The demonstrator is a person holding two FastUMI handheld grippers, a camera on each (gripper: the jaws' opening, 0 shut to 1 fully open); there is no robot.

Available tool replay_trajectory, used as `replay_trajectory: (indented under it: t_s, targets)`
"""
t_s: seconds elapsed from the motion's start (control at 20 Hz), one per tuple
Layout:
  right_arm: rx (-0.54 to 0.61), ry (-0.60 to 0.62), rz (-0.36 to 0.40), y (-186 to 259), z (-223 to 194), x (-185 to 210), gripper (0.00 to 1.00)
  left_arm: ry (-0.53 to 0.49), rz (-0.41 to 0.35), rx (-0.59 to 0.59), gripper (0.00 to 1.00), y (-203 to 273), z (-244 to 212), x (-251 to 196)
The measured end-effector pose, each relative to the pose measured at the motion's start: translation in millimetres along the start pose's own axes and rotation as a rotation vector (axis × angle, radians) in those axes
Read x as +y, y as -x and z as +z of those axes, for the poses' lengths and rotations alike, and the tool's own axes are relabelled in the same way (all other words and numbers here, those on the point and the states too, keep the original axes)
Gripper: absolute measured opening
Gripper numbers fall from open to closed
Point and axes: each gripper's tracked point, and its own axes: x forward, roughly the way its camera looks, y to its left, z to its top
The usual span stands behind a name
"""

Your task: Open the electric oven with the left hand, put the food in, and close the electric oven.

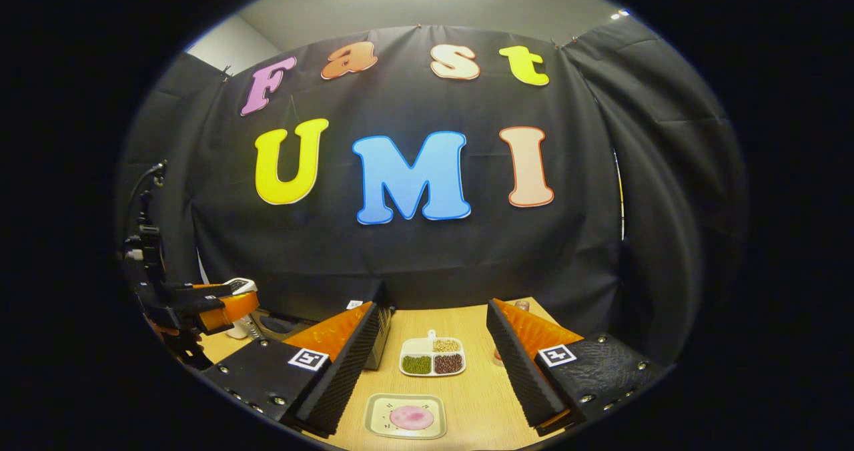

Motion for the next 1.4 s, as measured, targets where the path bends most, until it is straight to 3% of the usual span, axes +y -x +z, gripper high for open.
replay_trajectory:
  t_s: [0.35, 0.6, 1.0, 1.4]
  targets:
    - [0.069, 0.0, -0.057, -13.0, -23.6, -21.6, 0.98, 0.007, 0.027, 0.169, 0.99, -89.1, -57.2, 33.2]
    - [0.09, -0.006, -0.093, -17.1, -28.4, -33.2, 0.99, -0.033, 0.053, 0.196, 0.99, -113.6, -74.5, 47.5]
    - [0.088, -0.004, -0.074, -19.2, -28.9, -24.2, 0.98, -0.041, 0.079, 0.209, 0.95, -103.2, -82.1, 47.1]
    - [0.097, 0.002, -0.023, -11.2, -33.3, -10.4, 0.98, -0.058, 0.089, 0.25, 0.95, -48.2, -127.0, 40.6]
